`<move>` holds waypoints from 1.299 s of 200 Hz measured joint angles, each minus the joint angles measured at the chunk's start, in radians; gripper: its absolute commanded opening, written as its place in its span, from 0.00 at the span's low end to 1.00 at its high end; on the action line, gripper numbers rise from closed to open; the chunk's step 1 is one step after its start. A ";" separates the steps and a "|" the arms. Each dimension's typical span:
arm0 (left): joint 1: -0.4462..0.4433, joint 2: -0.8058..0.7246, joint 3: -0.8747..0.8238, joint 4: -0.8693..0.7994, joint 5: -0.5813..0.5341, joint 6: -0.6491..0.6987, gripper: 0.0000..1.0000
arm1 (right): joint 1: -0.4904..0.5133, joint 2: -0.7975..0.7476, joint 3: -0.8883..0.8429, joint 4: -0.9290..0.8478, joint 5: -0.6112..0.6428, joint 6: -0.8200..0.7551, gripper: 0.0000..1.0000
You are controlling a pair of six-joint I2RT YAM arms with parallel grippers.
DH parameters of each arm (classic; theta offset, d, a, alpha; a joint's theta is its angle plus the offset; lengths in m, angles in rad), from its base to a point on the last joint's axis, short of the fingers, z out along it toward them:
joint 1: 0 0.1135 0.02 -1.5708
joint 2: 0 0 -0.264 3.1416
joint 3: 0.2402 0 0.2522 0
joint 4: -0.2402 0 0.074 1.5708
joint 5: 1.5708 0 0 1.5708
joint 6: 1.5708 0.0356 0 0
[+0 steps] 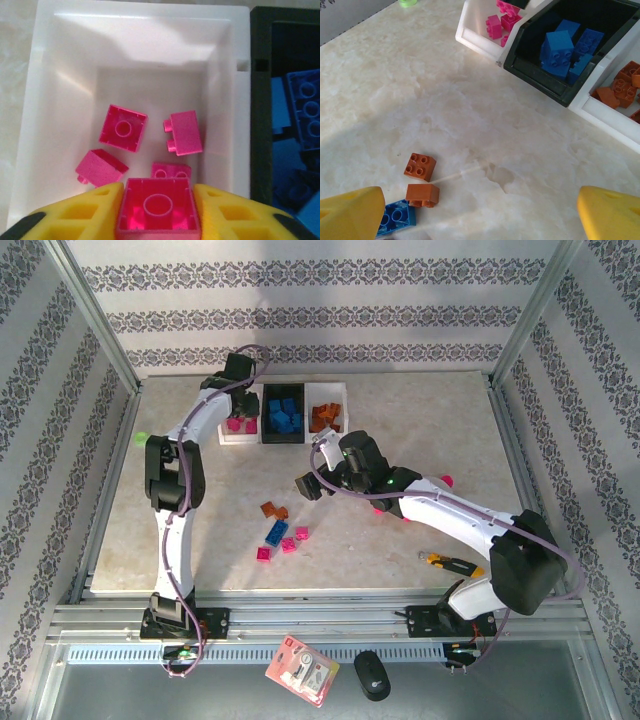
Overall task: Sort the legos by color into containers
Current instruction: Place the lego in the container.
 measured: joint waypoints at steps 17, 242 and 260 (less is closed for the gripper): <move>0.003 0.010 0.019 -0.013 0.005 -0.007 0.76 | 0.000 0.000 0.000 0.000 0.000 0.000 0.98; -0.152 -1.107 -1.058 0.021 -0.025 -0.186 0.96 | 0.127 0.215 0.001 -0.264 -0.197 -0.489 0.83; -0.137 -1.126 -1.072 0.014 -0.037 -0.195 0.98 | 0.131 0.268 0.021 -0.264 -0.215 -0.503 0.76</move>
